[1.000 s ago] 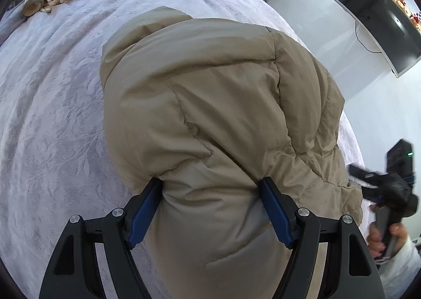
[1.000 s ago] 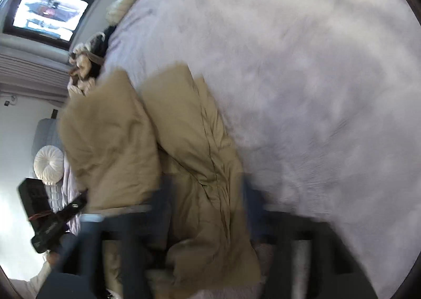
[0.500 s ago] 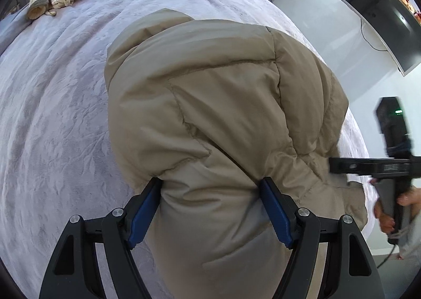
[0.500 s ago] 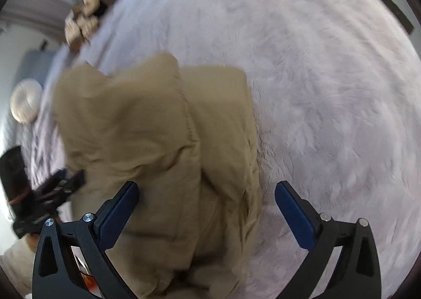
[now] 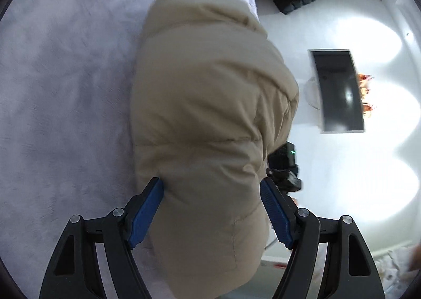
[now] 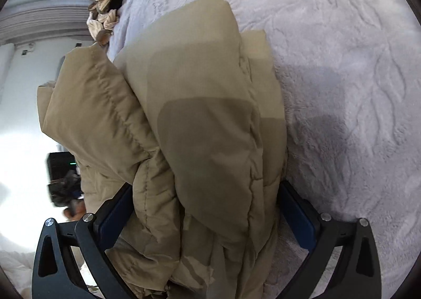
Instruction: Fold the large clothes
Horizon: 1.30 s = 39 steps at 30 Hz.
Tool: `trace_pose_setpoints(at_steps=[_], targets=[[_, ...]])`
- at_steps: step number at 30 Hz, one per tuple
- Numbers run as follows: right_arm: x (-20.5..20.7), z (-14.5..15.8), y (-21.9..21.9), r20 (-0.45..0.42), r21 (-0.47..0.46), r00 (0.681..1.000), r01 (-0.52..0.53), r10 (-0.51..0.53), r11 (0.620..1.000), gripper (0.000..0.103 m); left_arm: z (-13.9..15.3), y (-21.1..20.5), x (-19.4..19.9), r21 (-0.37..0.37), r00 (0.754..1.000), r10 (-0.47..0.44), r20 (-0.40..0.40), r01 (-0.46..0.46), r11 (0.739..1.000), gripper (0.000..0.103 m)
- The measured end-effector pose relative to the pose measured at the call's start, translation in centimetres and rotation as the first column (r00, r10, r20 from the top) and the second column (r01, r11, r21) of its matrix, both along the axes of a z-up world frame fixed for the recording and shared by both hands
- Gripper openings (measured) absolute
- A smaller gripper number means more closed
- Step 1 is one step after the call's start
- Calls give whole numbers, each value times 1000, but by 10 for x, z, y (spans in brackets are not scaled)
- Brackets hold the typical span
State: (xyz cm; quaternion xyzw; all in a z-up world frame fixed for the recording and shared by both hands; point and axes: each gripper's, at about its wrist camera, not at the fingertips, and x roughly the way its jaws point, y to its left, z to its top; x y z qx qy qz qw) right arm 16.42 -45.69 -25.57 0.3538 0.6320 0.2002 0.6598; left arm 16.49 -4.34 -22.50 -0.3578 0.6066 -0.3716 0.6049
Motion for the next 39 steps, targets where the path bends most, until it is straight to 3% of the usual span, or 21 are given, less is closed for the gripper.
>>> trace_pose_setpoints(at_steps=[4,9,11,13,18,19,21,24,27,32,39], targets=[[-5,-2,-5,8,31,1000,-10,9,999,103,-13,-2,6,-19,1000,-9,21,10,1000,76],[-1,-6,3,23,74,999,-31,30,997,103,-20,-14,7,77,995,-61,78,55,996,97],[5,-6,8,24,78,999,-30,28,996,103,-29,-22,6,77,997,-61,47,57,995,103],[6,-7,9,24,77,1000,-20,18,997,103,-32,-29,4,77,998,-49,39,46,996,103],[1,-5,13,12,83,999,36,-37,996,100,-22,-44,-3,158,997,-21,70,10,987,103],[-1,-5,13,9,98,999,44,-45,994,97,-20,-45,-2,172,997,-16,72,3,985,102],[-6,-1,12,15,127,998,63,-65,990,78,-13,-47,-3,211,996,-11,89,-8,977,94],[-14,7,9,32,136,996,73,-79,988,62,4,-55,-6,274,991,-19,129,-17,961,86],[-23,14,8,43,138,995,88,-95,987,54,21,-66,-10,316,986,-30,167,-25,948,82],[-45,30,4,69,203,988,120,-137,972,47,48,-74,-21,309,976,-32,217,-38,950,82],[-55,63,33,122,259,988,57,-91,964,45,86,-50,-39,258,963,6,271,-79,963,82]])
